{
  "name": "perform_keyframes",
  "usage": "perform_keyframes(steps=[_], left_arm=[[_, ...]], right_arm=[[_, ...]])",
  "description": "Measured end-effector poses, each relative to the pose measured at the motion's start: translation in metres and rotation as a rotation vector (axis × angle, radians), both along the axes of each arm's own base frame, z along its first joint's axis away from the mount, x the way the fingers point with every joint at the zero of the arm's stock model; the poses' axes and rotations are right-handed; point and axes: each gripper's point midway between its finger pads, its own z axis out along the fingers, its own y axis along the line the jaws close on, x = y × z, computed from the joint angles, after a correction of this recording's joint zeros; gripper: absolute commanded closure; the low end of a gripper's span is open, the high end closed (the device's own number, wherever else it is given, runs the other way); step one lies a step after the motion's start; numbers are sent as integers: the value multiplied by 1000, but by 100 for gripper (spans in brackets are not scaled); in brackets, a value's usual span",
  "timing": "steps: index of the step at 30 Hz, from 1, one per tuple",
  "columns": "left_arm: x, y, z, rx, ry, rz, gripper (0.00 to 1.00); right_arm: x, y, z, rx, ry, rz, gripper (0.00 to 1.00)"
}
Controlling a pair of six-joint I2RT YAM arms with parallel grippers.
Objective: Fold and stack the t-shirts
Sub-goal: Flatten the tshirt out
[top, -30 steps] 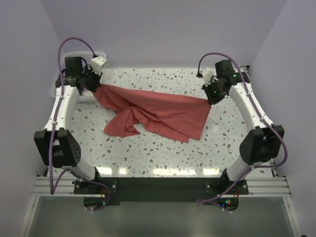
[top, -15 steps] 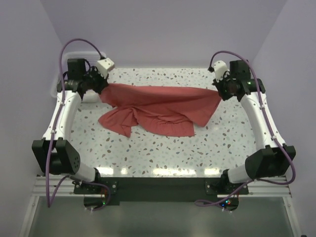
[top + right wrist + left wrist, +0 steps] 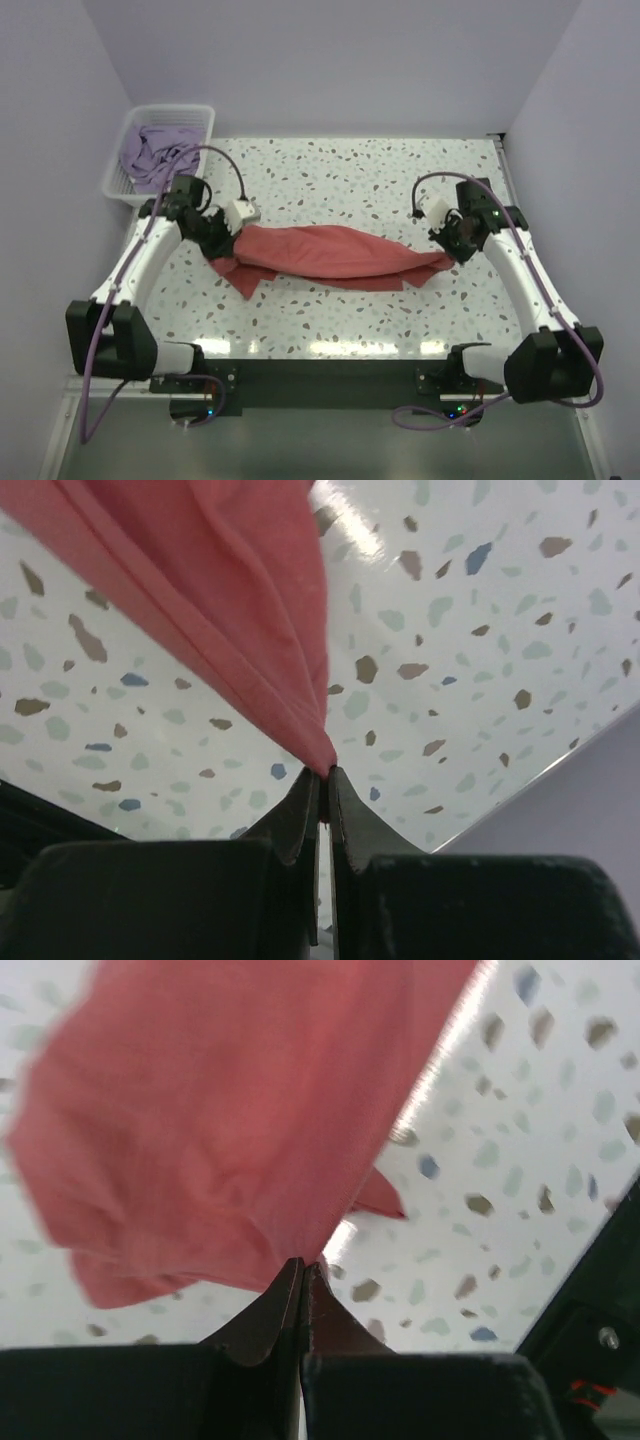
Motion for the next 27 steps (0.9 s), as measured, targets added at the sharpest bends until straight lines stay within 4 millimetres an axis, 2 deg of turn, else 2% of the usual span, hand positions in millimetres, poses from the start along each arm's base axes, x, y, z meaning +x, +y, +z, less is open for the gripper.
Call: perform_keyframes(steps=[1,2,3,6,8,9,11,12,14,16,19,21,23,24,25,27], left_arm=[[15,1,9,3,0,37,100],[54,0,27,-5,-46,103,100],[76,2,36,-9,-81,135,100],[184,12,87,-47,-235,306,100],[258,23,131,-96,-385,430,100],[286,29,150,-127,-449,487,100],[328,37,190,-203,-570,580,100],[342,41,209,-247,-626,621,100],[359,46,245,-339,-732,684,100],[364,48,283,-435,-851,710,100],[359,51,341,-558,-1034,713,100],[350,50,381,-630,-1146,692,100],[337,50,416,-687,-1238,661,100],[330,50,428,-704,-1274,639,100],[321,50,436,-715,-1302,616,100],[302,49,437,-718,-1314,571,100]], right_arm=[[4,0,3,-3,4,-8,100],[18,0,9,-5,-15,-21,100],[37,0,15,-7,-43,-36,100],[107,0,45,1,-155,-112,100],[161,2,76,20,-281,-169,100],[186,1,93,31,-356,-203,100],[224,1,128,64,-488,-262,100],[243,1,153,96,-578,-299,100],[262,0,193,144,-707,-347,100],[272,-2,239,200,-844,-394,100],[276,-8,309,279,-1056,-435,100],[271,-11,341,313,-1157,-439,100],[262,-12,366,341,-1234,-431,100],[258,-12,371,346,-1249,-428,100],[253,-13,375,350,-1273,-423,100],[242,-14,369,339,-1278,-412,100]])
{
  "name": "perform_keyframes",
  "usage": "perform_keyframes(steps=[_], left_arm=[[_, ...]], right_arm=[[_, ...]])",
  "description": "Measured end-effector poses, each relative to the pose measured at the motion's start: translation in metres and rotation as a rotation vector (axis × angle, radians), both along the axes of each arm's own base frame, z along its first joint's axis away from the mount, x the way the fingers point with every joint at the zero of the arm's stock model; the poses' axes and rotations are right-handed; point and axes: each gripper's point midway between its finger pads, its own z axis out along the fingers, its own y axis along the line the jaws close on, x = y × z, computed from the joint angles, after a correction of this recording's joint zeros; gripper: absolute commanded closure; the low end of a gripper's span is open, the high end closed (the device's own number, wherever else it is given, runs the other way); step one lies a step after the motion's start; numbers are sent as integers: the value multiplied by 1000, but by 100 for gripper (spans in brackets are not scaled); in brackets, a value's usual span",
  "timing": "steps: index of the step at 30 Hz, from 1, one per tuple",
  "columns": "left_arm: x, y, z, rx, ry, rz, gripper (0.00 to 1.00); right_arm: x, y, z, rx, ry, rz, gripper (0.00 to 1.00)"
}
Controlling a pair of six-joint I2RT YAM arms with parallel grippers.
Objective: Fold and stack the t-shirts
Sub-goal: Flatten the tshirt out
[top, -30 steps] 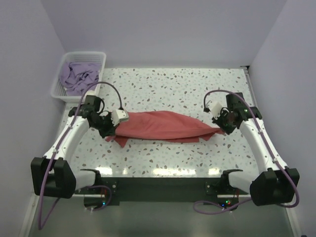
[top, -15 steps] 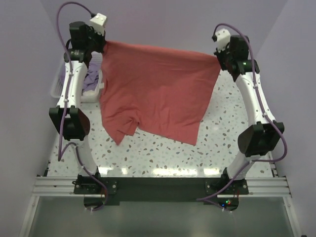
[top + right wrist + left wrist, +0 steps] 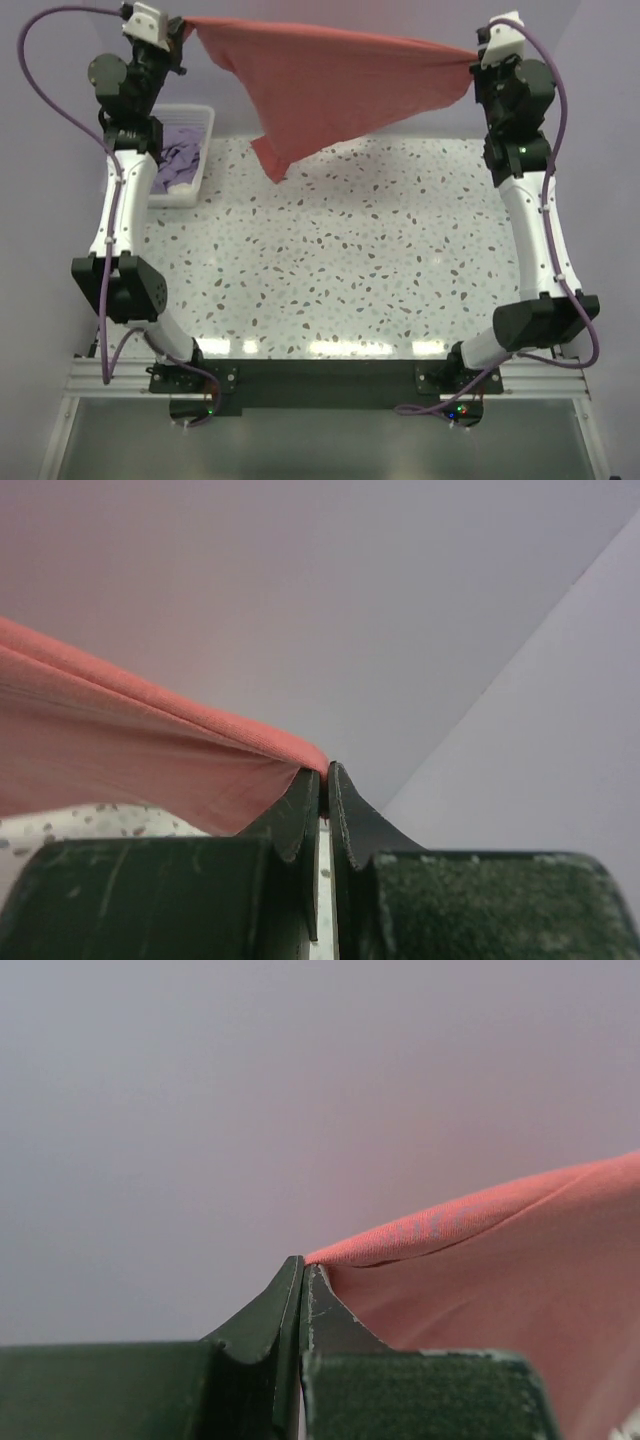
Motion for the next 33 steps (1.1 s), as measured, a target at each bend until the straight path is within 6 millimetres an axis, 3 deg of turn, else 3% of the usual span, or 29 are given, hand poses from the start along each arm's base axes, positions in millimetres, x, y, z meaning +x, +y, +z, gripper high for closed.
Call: perform_keyframes(steps=[2,4,9,12,14,16,18,21,24,27,30,33], left_arm=[[-23,-4,-21,41,33,-32,100],[-47,-9,-56,93,85,-52,100],[-109,-12,-185,235,346,-63,100],[-136,-11,-233,274,479,-68,100],[-147,-11,-239,279,521,-70,100],[-151,-9,-225,269,520,-56,100],[-152,-7,-191,247,472,-31,100],[-157,-1,-113,201,321,25,100],[-176,2,-30,153,122,68,100],[-206,3,31,116,-60,96,100],[-230,2,69,102,-193,101,100],[-237,0,86,97,-267,93,100]], right_arm=[[-11,-1,-26,-28,41,2,100],[-24,-2,-64,-76,111,17,100],[-65,-3,-178,-205,372,77,100],[-85,-2,-210,-237,472,110,100],[-89,-2,-205,-242,477,113,100],[-89,-2,-182,-238,446,107,100],[-88,-2,-147,-229,382,98,100],[-91,-2,-67,-201,212,73,100],[-107,-6,13,-167,20,38,100],[-126,-7,64,-145,-123,24,100],[-135,-7,88,-137,-197,19,100],[-123,-6,88,-134,-207,19,100]])
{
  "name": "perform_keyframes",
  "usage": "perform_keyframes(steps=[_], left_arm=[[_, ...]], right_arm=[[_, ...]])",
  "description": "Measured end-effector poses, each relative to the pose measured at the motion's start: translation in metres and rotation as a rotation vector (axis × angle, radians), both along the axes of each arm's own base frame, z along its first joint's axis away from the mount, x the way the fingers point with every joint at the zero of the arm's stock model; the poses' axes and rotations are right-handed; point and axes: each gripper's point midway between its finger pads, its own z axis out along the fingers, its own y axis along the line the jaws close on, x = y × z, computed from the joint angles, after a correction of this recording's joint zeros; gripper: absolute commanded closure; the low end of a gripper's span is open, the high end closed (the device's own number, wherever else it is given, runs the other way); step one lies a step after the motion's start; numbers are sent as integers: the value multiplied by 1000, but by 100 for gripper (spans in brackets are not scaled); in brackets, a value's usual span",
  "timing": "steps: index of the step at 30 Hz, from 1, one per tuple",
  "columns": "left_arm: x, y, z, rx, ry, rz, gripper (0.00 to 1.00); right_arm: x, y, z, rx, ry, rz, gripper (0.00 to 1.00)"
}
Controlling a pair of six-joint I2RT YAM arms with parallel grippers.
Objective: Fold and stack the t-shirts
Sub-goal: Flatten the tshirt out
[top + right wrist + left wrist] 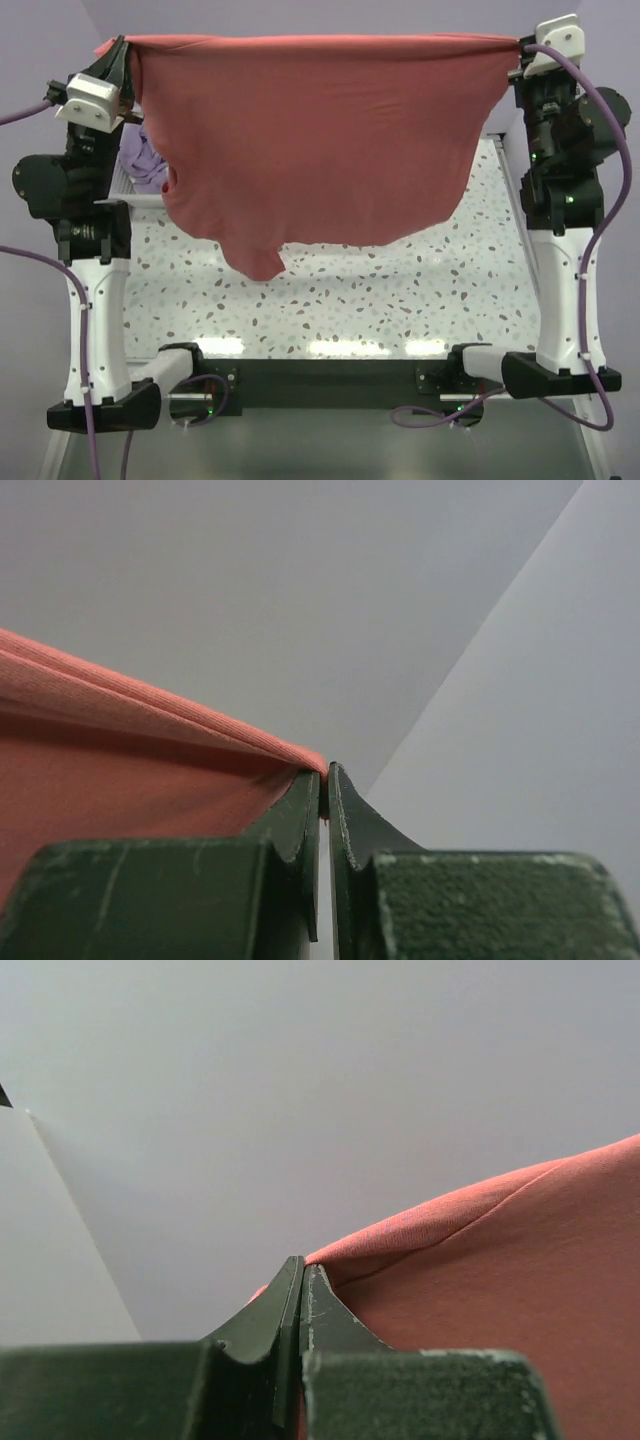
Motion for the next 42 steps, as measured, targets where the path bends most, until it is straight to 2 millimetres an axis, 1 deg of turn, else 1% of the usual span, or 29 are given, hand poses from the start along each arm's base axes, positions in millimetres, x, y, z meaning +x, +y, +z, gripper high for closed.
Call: perform_keyframes(steps=[1,3,4,5,6,8,11,12,14,16,17,18,19,21,23,25,26,27,28,29,31,34,35,36,38,39,40,41,42], left_arm=[[4,0,0,2,-7,-3,100],[26,-1,-6,7,1,-13,100],[41,-1,-12,8,18,-20,100],[61,0,-21,6,44,-25,100],[76,1,-26,5,56,-30,100],[126,2,-49,-9,124,-46,100],[193,3,-78,-33,202,-60,100],[213,3,-84,-45,216,-66,100],[249,3,-90,-74,232,-75,100],[270,3,-78,-99,194,-81,100],[276,3,-70,-113,171,-86,100],[278,4,-54,-130,126,-90,100],[276,4,-46,-134,103,-92,100],[264,4,-26,-137,39,-99,100],[245,2,-9,-128,-19,-105,100],[230,0,-11,-101,-28,-105,100],[222,-1,-18,-81,-18,-96,100],[215,-2,-29,-58,-3,-87,100],[209,-4,-44,-26,15,-77,100],[203,-7,-63,9,39,-69,100],[196,-12,-114,88,112,-49,100],[190,-25,-227,213,296,-64,100],[188,-31,-271,249,378,-79,100],[184,-35,-307,277,448,-92,100],[166,-46,-392,340,621,-135,100],[154,-51,-427,365,701,-158,100],[142,-54,-456,386,766,-177,100],[132,-56,-478,405,819,-191,100],[125,-56,-494,414,865,-197,100]], right_arm=[[8,0,-3,3,6,1,100],[27,2,-14,11,29,4,100],[39,2,-22,14,46,5,100],[58,3,-36,21,81,6,100],[71,4,-45,27,104,4,100],[109,4,-76,41,180,-4,100],[155,6,-104,59,240,-12,100],[169,6,-108,67,247,-18,100],[190,5,-109,82,241,-31,100],[202,4,-95,100,196,-39,100],[204,3,-86,109,174,-41,100],[203,3,-73,118,141,-40,100],[200,3,-60,126,106,-38,100],[191,4,-34,138,34,-30,100],[177,3,-10,142,-39,-24,100],[167,4,1,137,-71,-13,100],[161,4,0,129,-76,-8,100],[158,6,-8,115,-60,4,100],[156,8,-18,96,-39,17,100],[154,11,-35,73,-8,30,100],[155,16,-85,19,93,57,100],[158,23,-194,-68,318,101,100],[157,24,-234,-94,395,115,100],[154,25,-268,-114,467,129,100],[137,27,-350,-164,646,162,100],[125,27,-386,-187,730,176,100],[113,27,-415,-208,802,191,100],[101,26,-438,-226,856,202,100],[92,26,-454,-242,902,211,100]])
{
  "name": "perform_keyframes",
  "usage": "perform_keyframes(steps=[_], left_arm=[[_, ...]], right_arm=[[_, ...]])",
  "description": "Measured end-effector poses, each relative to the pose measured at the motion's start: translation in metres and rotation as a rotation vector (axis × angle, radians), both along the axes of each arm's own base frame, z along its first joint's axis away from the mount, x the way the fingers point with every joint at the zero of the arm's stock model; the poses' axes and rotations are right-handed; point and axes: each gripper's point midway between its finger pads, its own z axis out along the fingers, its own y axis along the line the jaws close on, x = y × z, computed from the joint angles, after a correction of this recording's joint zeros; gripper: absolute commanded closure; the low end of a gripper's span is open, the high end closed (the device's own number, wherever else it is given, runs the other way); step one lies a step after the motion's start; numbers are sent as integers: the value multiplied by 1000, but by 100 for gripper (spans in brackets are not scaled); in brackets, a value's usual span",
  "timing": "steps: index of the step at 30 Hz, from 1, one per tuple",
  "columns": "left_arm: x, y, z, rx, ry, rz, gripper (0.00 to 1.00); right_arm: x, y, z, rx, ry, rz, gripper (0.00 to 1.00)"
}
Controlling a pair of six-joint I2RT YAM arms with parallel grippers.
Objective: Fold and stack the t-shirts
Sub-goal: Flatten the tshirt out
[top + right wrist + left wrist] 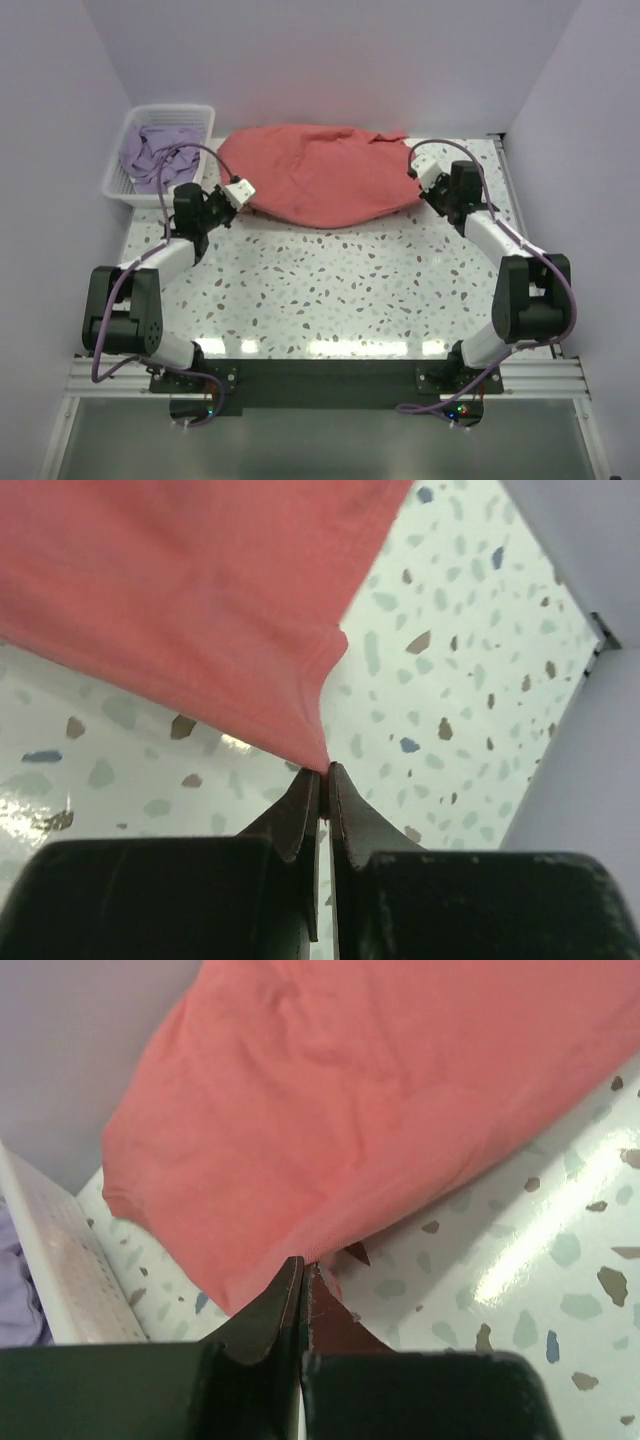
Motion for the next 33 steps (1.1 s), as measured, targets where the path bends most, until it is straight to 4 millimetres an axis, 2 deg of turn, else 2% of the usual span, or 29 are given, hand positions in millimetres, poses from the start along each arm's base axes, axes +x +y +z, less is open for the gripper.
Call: perform_keyframes(steps=[1,2,5,8,10,13,16,18,19,21,22,24,26,27,29,31,33], left_arm=[[-4,2,-9,13,31,3,100],[-4,4,-11,18,42,13,100],[5,8,-5,20,62,32,100],[25,12,19,7,76,44,100],[34,15,43,2,79,41,100],[33,16,75,35,68,4,100],[4,14,77,134,106,-85,100],[-23,14,66,207,152,-156,100],[-35,14,58,235,176,-182,96],[-68,16,32,304,237,-251,84],[-87,17,15,335,283,-290,69],[-130,19,-22,385,381,-376,54],[-174,21,-52,416,485,-456,47],[-193,22,-61,427,524,-489,45],[-217,24,-66,441,569,-533,45],[-224,24,-61,448,572,-549,44],[-222,26,-53,434,580,-542,44]], right_arm=[[-8,-1,-12,-14,38,10,100],[-11,0,-16,-19,52,17,100],[-7,-1,-7,-29,39,22,100],[4,-1,20,-37,7,25,100],[11,-1,45,-47,-23,33,100],[8,-2,72,-81,-46,60,100],[-19,-2,81,-123,-17,106,100],[-45,-1,80,-156,6,157,100],[-60,1,76,-171,26,189,100],[-93,2,59,-208,82,252,100],[-112,1,48,-228,116,286,96],[-149,0,21,-271,191,352,58],[-188,-3,-7,-310,282,420,13],[-202,-3,-16,-325,310,447,9],[-232,-5,-29,-350,360,504,4],[-247,-4,-29,-355,373,530,3],[-252,-3,-25,-343,398,534,9]])
